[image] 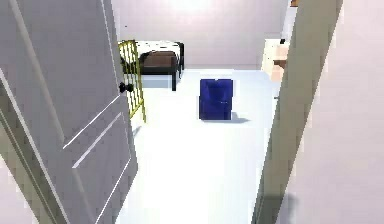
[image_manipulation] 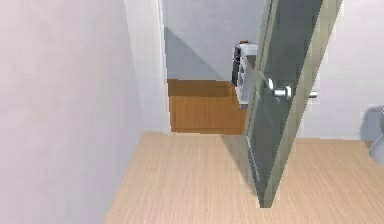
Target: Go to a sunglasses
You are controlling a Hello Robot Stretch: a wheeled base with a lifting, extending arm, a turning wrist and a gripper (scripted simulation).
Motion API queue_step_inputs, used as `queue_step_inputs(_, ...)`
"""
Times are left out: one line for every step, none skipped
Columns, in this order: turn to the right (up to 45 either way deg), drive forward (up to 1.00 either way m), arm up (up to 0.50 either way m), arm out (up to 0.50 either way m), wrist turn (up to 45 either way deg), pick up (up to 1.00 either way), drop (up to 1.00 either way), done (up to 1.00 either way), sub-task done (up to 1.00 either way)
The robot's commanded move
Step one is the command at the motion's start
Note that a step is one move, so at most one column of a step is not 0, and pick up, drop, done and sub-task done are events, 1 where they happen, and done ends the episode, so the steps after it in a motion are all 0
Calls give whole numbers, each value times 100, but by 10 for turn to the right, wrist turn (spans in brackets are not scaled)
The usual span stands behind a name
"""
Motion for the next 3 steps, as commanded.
queue_step_inputs(0,30,0,0,0,0,0,0,0)
queue_step_inputs(30,0,0,0,0,0,0,0,0)
queue_step_inputs(0,100,0,0,0,0,0,0,0)
